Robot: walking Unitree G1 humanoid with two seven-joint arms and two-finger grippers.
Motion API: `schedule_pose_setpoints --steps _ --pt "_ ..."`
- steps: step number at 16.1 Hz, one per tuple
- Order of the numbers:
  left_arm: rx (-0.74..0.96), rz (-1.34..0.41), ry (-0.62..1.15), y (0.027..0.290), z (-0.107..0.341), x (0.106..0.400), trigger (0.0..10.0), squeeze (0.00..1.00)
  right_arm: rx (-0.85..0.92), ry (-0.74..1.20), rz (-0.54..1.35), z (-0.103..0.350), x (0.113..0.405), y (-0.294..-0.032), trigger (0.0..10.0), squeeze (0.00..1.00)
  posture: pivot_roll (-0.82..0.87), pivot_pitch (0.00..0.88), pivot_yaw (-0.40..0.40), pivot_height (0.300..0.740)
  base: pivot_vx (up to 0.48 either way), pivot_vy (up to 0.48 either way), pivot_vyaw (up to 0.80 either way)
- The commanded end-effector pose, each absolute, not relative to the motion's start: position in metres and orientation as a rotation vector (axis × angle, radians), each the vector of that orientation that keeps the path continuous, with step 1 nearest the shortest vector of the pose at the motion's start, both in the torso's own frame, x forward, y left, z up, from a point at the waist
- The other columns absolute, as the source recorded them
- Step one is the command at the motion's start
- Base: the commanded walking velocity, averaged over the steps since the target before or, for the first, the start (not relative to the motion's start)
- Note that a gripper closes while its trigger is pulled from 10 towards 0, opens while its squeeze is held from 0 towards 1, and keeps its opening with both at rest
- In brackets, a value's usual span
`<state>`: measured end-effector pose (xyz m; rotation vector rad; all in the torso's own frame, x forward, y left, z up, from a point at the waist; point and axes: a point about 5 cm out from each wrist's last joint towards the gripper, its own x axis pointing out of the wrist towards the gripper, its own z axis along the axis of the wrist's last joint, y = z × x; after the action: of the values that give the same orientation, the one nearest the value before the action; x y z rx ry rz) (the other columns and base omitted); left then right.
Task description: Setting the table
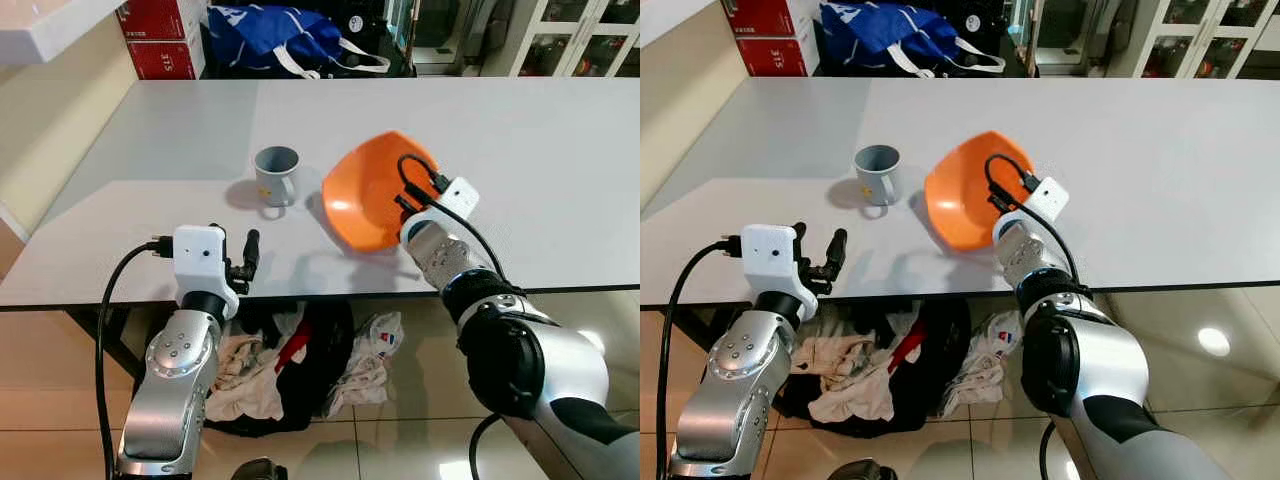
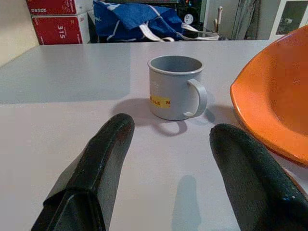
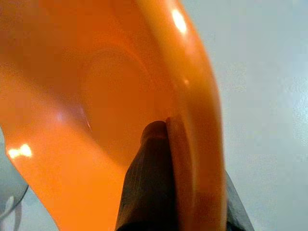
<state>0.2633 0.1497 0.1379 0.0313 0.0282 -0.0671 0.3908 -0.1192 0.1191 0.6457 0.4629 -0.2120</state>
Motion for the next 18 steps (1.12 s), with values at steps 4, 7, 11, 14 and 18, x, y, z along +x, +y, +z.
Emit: schedule_pose_setpoints --steps 4,7,11,14,18 --pt "0.026 -0.072 0.025 0.1469 0.1404 0.2601 10.0 0.0 0.6 0.457 -0.191 0.1205 0.3915 -0.1198 10.0 0.0 0.09 0.0 -0.002 0.74 0.0 0.0 0.0" --pt "0.024 -0.072 0.026 0.1463 0.1398 0.2593 10.0 0.0 0.589 0.456 -0.197 0.1194 0.391 -0.121 10.0 1.0 0.09 0.0 -0.004 0.74 0.0 0.0 0.0" --pt "0.02 -0.071 0.029 0.1449 0.1391 0.258 10.0 0.0 0.56 0.452 -0.196 0.1197 0.3911 -0.1212 10.0 1.0 0.09 0.0 -0.007 0.74 0.0 0.0 0.0" --pt "0.02 -0.07 0.029 0.1444 0.1392 0.2576 10.0 0.0 0.55 0.44 -0.19 0.1211 0.3918 -0.1216 10.0 1.0 0.09 0.0 -0.007 0.74 0.0 0.0 0.0" --pt "0.019 -0.068 0.031 0.144 0.139 0.2578 10.0 0.0 0.473 0.432 -0.189 0.1146 0.3888 -0.1258 10.0 1.0 0.09 0.0 -0.01 0.74 0.0 0.0 0.0"
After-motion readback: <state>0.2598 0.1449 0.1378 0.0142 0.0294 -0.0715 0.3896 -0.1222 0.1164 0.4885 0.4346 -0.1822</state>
